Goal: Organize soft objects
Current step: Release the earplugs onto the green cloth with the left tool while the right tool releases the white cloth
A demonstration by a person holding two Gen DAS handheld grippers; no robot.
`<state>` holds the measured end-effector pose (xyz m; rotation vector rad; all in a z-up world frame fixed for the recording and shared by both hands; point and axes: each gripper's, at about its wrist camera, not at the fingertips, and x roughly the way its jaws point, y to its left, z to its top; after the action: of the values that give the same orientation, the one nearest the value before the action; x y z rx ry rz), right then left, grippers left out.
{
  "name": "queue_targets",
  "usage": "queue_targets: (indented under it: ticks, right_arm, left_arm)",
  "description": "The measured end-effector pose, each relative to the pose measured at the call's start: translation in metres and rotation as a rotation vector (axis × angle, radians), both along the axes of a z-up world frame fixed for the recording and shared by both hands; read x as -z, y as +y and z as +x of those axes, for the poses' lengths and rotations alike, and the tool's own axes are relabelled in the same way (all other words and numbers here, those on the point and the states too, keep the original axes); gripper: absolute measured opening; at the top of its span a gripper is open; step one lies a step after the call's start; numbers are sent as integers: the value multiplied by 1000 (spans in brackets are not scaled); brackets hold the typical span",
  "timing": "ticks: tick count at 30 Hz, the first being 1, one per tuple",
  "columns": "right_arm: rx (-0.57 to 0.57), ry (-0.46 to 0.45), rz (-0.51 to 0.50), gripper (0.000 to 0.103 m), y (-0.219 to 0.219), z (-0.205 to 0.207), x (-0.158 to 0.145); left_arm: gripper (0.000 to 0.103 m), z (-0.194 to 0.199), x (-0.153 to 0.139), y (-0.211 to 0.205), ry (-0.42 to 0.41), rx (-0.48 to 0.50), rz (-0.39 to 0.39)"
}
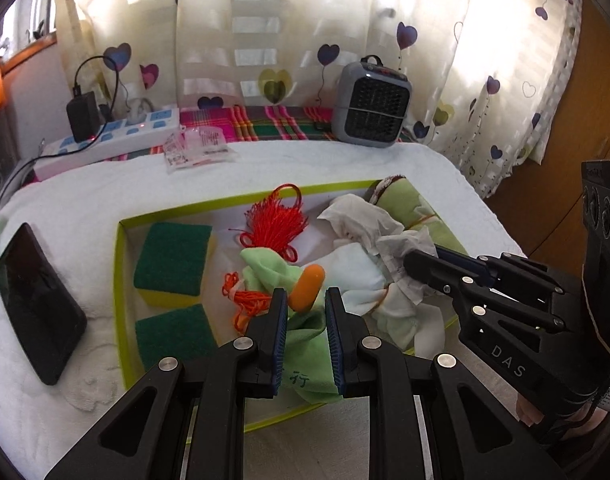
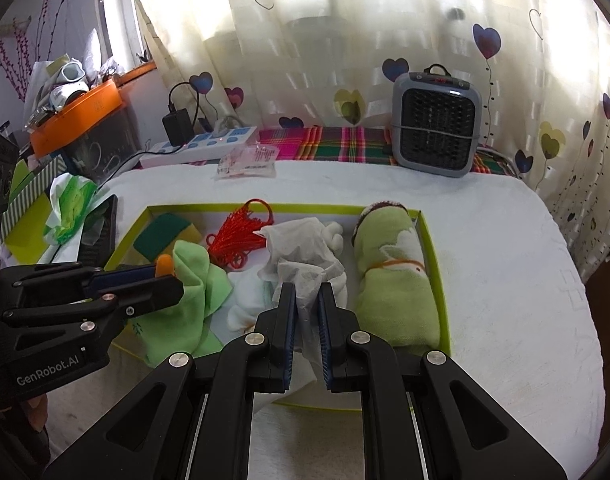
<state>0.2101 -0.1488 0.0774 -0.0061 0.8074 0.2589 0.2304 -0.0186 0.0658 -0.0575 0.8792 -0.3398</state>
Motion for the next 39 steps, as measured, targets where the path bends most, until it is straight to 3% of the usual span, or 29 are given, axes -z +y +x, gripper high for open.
queue_targets:
  ticks: [19, 24, 31, 34, 39]
  right_arm:
    - [19, 10, 2, 16, -2, -1, 6]
    - [26, 6, 5, 34, -2, -4, 5]
    - [34, -10, 18, 37, -4, -12, 0]
    - [37, -16, 22, 49, -5, -16, -1]
    - [34, -29, 29, 50, -4, -26, -5]
  left_arm:
    - [35, -5, 9, -5, 16, -7, 39]
    - [41, -9, 9, -1, 25, -26, 36]
    - [47, -18, 5, 4, 12, -51, 34]
    - [48, -22, 3, 4, 7, -60, 39]
    - [48, -34, -1, 6, -3, -70, 38]
